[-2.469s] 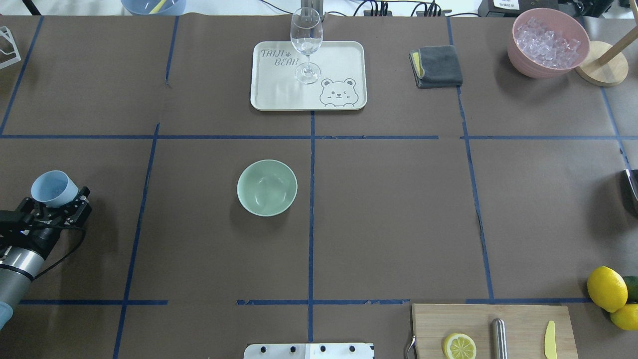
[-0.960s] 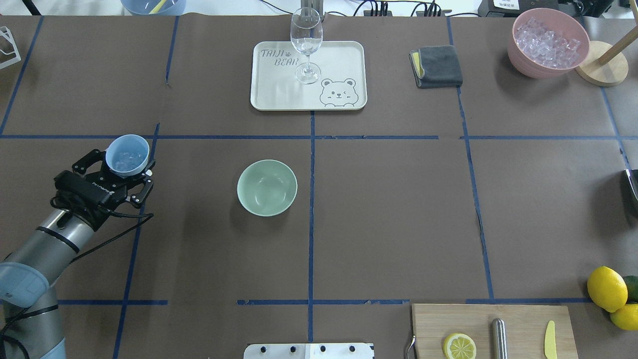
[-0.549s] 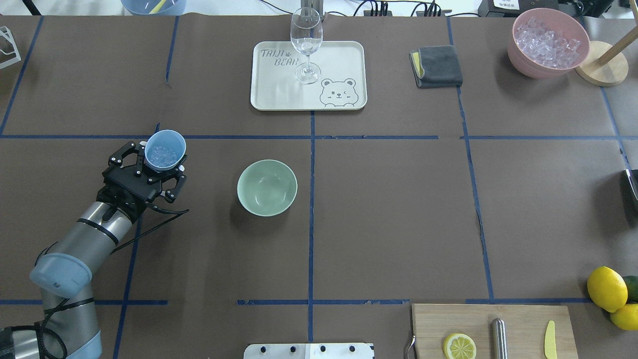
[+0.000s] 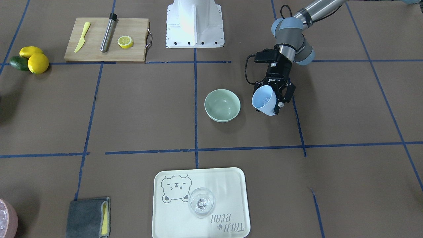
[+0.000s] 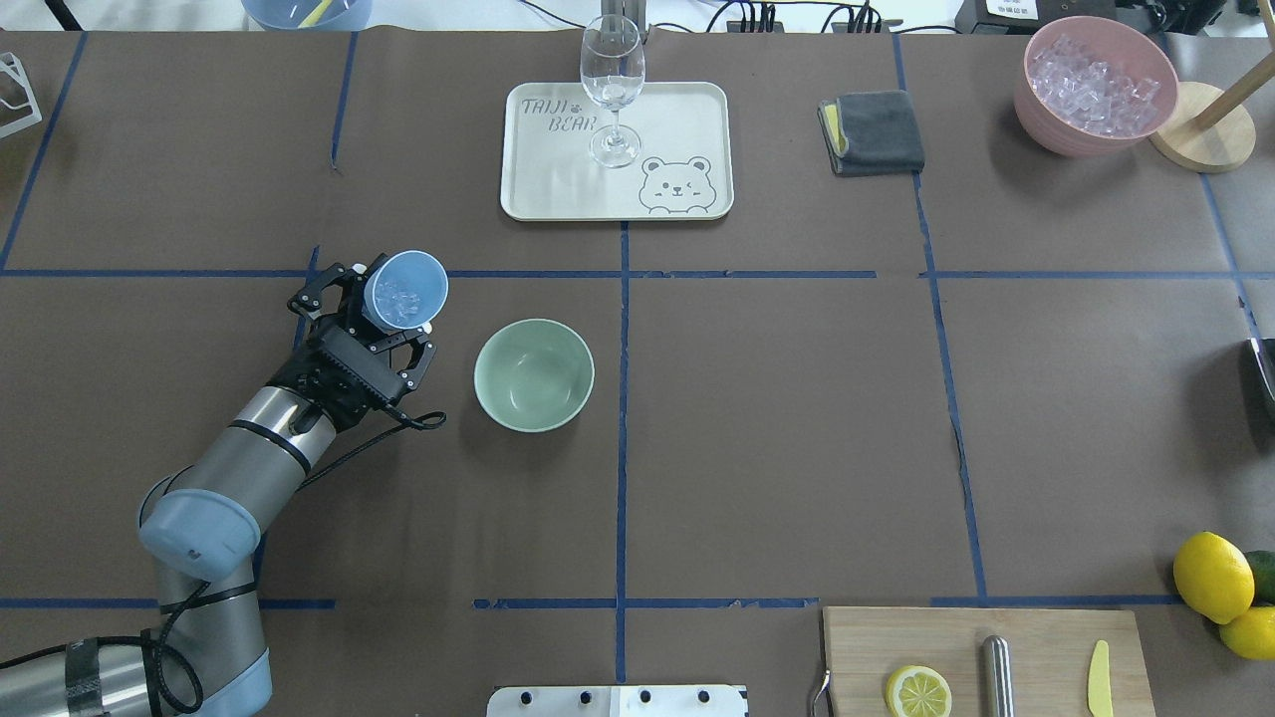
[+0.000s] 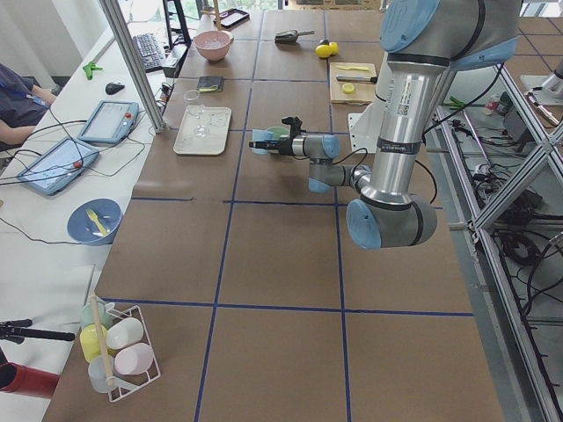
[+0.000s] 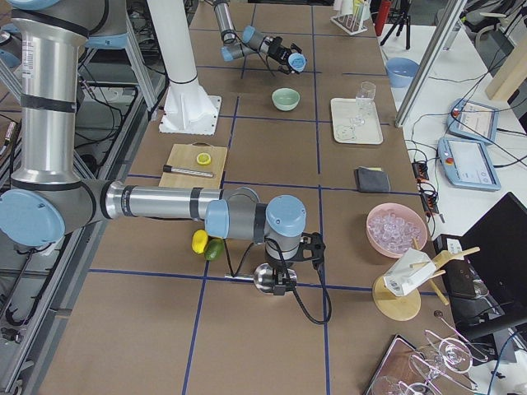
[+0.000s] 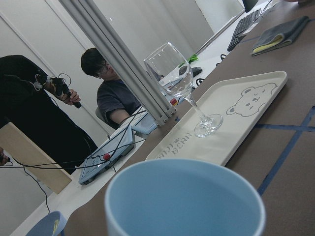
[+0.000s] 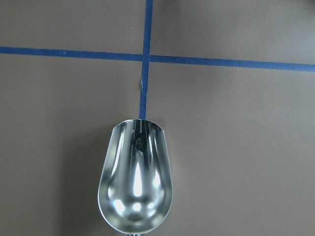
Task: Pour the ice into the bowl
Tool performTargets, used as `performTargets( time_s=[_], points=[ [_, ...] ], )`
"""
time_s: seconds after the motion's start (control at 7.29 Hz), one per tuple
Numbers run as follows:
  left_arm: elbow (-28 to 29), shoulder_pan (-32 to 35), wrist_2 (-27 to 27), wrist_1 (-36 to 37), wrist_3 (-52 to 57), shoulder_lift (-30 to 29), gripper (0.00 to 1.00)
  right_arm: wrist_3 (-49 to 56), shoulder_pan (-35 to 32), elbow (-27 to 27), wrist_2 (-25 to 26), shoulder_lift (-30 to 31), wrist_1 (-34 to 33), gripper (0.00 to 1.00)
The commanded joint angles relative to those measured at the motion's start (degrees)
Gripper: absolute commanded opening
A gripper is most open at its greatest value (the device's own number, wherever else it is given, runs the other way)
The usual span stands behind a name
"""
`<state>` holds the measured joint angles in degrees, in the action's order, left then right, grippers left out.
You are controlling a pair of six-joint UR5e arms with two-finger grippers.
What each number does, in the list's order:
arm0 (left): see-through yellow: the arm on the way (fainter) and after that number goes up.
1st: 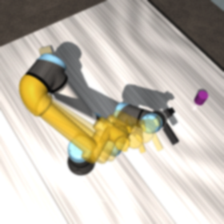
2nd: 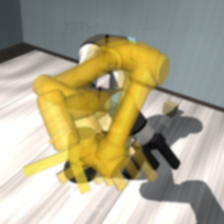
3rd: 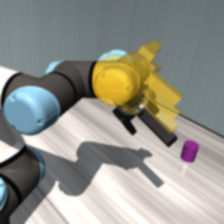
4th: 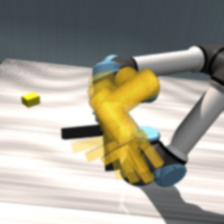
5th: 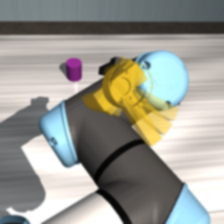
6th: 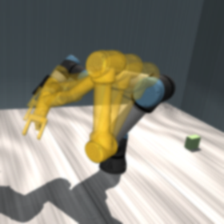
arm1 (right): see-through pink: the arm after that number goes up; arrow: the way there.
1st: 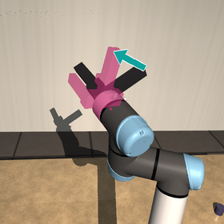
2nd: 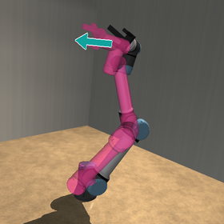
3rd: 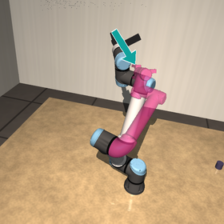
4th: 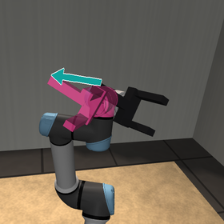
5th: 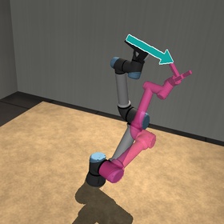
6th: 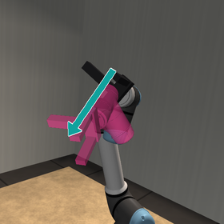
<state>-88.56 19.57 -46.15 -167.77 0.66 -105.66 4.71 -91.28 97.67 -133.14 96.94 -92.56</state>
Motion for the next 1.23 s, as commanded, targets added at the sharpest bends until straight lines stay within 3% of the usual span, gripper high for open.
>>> performTargets(
  time_s=[0.0, 0.41, 0.82, 1.1],
  points=[
    [0.8, -0.3, 1.3, 3.5, 3.9, -1.7, 0.0, 0.0, 0.0, -0.1, 0.1, 0.0, -0.1, 1.0],
    [0.8, -4.9, 13.6, 4.5, 26.8, -3.0, 0.0, -0.1, 0.0, -0.2, 0.1, 0.0, -0.1, 1.0],
    [2.9, -7.3, 14.9, 4.5, 44.2, -6.6, 0.0, 0.0, 0.0, -0.4, 0.0, 0.0, -0.1, 1.0],
    [3.7, -7.9, 16.3, 4.5, 47.9, -6.5, 0.0, -0.1, 0.0, -0.5, 0.1, 0.0, -0.1, 1.0]
  ],
)
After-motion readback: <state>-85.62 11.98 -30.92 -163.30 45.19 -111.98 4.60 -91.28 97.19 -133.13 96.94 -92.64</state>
